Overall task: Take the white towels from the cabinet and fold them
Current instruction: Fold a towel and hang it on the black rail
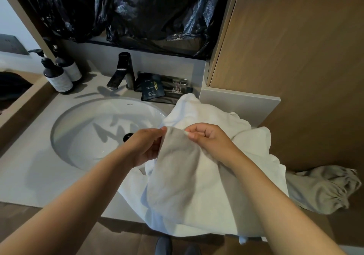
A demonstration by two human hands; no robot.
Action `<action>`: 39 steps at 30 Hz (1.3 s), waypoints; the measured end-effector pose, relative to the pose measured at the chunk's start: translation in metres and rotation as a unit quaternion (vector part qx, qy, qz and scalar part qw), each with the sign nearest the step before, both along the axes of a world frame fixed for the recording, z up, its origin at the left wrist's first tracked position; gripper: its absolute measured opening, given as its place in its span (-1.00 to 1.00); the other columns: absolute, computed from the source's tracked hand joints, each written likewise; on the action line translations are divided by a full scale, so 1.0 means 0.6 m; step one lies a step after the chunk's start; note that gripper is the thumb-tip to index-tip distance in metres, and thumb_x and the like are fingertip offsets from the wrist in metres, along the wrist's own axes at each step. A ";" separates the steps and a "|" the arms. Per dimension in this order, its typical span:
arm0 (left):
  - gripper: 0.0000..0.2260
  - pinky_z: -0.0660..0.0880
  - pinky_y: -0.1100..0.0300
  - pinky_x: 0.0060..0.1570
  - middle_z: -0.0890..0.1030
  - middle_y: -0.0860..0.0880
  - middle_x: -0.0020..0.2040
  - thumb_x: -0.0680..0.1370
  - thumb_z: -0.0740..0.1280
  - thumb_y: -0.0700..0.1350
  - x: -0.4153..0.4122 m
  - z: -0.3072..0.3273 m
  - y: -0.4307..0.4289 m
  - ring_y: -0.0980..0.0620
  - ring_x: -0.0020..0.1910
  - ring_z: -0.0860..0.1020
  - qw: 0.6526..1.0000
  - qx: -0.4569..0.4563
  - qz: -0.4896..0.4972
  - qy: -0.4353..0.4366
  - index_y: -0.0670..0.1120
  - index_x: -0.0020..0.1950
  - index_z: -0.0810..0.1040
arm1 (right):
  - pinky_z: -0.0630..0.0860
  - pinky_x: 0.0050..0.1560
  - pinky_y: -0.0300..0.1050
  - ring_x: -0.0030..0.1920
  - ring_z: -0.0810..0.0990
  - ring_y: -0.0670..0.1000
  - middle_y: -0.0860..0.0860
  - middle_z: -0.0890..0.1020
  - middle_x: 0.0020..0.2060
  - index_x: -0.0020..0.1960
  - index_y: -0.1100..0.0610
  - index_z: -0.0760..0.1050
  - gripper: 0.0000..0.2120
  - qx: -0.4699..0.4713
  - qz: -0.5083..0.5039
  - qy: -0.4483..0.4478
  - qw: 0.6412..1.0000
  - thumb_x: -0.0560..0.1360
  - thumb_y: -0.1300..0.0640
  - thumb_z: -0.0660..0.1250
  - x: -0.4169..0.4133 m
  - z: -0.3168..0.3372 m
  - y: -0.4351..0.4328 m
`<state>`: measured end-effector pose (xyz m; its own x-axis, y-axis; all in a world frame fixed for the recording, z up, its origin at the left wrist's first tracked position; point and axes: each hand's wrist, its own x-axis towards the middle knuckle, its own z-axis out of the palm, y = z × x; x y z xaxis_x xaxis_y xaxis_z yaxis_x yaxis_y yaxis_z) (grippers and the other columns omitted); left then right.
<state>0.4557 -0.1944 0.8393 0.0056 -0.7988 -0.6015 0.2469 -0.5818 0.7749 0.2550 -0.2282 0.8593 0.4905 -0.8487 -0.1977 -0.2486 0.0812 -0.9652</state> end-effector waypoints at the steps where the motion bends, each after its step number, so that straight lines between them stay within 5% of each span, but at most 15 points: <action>1: -0.76 0.58 0.16 -0.24 0.66 -0.07 -0.26 0.64 0.22 -0.09 -0.001 0.001 0.000 0.03 -0.28 0.64 1.000 -0.004 -0.008 -0.005 -0.24 0.07 0.59 | 0.49 -0.04 -0.32 -0.14 0.60 -0.18 -0.02 0.68 -0.14 0.02 0.25 0.62 -0.87 -0.001 0.004 0.011 1.000 0.58 0.25 0.31 0.006 -0.007 -0.003; 3: -0.71 0.56 0.21 -0.30 0.64 -0.03 -0.34 0.66 0.18 -0.05 -0.002 0.004 0.001 0.06 -0.33 0.63 0.999 -0.004 -0.022 -0.028 -0.21 -0.05 0.58 | 0.50 0.04 -0.14 -0.10 0.61 -0.09 0.00 0.68 -0.12 0.00 0.23 0.64 -0.86 -0.039 0.015 0.060 0.997 0.58 0.22 0.31 0.016 -0.024 -0.006; 7: -0.55 0.59 0.11 -0.12 0.69 -0.12 -0.07 0.61 0.17 0.16 0.004 0.013 0.010 -0.03 -0.13 0.63 0.998 -0.017 -0.066 -0.017 -0.18 0.09 0.63 | 0.47 0.22 0.04 0.01 0.63 -0.07 -0.11 0.70 -0.09 0.00 0.09 0.66 -0.84 -0.152 -0.004 0.131 0.980 0.59 0.12 0.29 0.027 -0.050 -0.007; 10: -0.63 0.57 -0.03 0.03 0.63 -0.29 -0.05 0.56 0.33 0.02 0.001 0.016 0.019 -0.12 -0.11 0.60 0.989 -0.047 -0.103 -0.096 -0.31 0.09 0.59 | 0.50 0.16 -0.03 0.00 0.62 -0.10 -0.12 0.69 -0.09 0.00 0.09 0.66 -0.84 -0.170 -0.011 0.119 0.978 0.60 0.13 0.29 0.028 -0.052 -0.001; 13: -0.66 0.43 -0.03 -0.06 0.46 -0.21 -0.17 0.56 0.34 -0.15 -0.004 0.013 0.022 -0.11 -0.16 0.44 0.987 -0.070 -0.069 -0.130 -0.48 0.01 0.47 | 0.48 0.17 -0.18 0.06 0.59 -0.09 -0.08 0.66 0.01 0.11 0.10 0.64 -0.83 -0.183 -0.010 0.124 0.975 0.58 0.10 0.32 0.016 -0.043 0.001; 18: -0.77 0.29 0.02 -0.15 0.38 -0.15 -0.24 0.40 0.36 -0.03 -0.005 0.034 0.020 -0.08 -0.23 0.33 0.980 -0.084 -0.083 -0.164 -0.20 -0.13 0.49 | 0.47 0.21 -0.13 0.09 0.58 -0.11 -0.10 0.66 0.06 0.20 0.03 0.58 -0.71 -0.156 0.015 0.260 0.953 0.58 -0.09 0.29 -0.090 -0.038 0.001; 22: -0.85 0.45 -0.02 -0.06 0.50 -0.17 -0.19 0.57 0.32 -0.13 0.002 0.035 0.010 -0.08 -0.18 0.47 0.973 -0.095 -0.112 -0.176 -0.23 -0.03 0.52 | 0.44 0.14 -0.10 0.01 0.52 -0.05 -0.09 0.60 -0.07 0.19 0.07 0.56 -0.67 -0.172 0.014 0.326 0.930 0.58 -0.12 0.25 -0.164 -0.053 0.010; 25: -0.88 0.54 0.13 -0.13 0.57 -0.14 -0.21 0.56 0.34 -0.19 0.001 0.044 0.000 -0.01 -0.23 0.57 0.971 -0.100 -0.118 -0.182 -0.26 -0.04 0.52 | 0.40 0.08 -0.17 0.01 0.46 -0.11 -0.11 0.55 -0.05 0.15 0.10 0.55 -0.75 -0.235 -0.017 0.295 0.926 0.57 -0.03 0.31 -0.183 -0.057 0.018; 29: -0.89 0.40 0.44 -0.52 0.58 0.06 -0.46 0.50 0.40 -0.28 0.003 0.072 -0.008 0.21 -0.53 0.51 0.960 -0.129 -0.143 -0.202 -0.25 0.00 0.63 | 0.31 -0.07 -0.40 -0.06 0.44 -0.28 -0.28 0.50 -0.13 0.04 -0.09 0.49 -0.89 -0.244 -0.017 0.293 0.924 0.54 -0.05 0.35 -0.209 -0.057 0.028; 35: -0.88 0.51 0.24 -0.27 0.58 -0.16 -0.29 0.48 0.41 -0.27 0.000 0.111 -0.025 -0.03 -0.28 0.54 0.936 -0.159 -0.146 -0.277 -0.31 -0.21 0.57 | 0.33 -0.29 -0.26 -0.29 0.46 -0.11 -0.19 0.47 -0.35 -0.15 -0.17 0.41 -0.87 -0.237 -0.047 0.330 0.913 0.55 -0.07 0.32 -0.263 -0.013 0.009; 39: -0.83 0.47 0.28 -0.18 0.64 -0.09 -0.25 0.50 0.42 -0.18 0.012 0.180 -0.061 0.07 -0.29 0.58 0.921 -0.241 -0.075 -0.296 -0.31 -0.08 0.59 | 0.40 -0.20 -0.23 -0.17 0.51 -0.17 -0.20 0.51 -0.17 -0.03 -0.14 0.48 -0.92 -0.346 -0.110 0.273 0.891 0.54 -0.12 0.30 -0.255 0.090 -0.036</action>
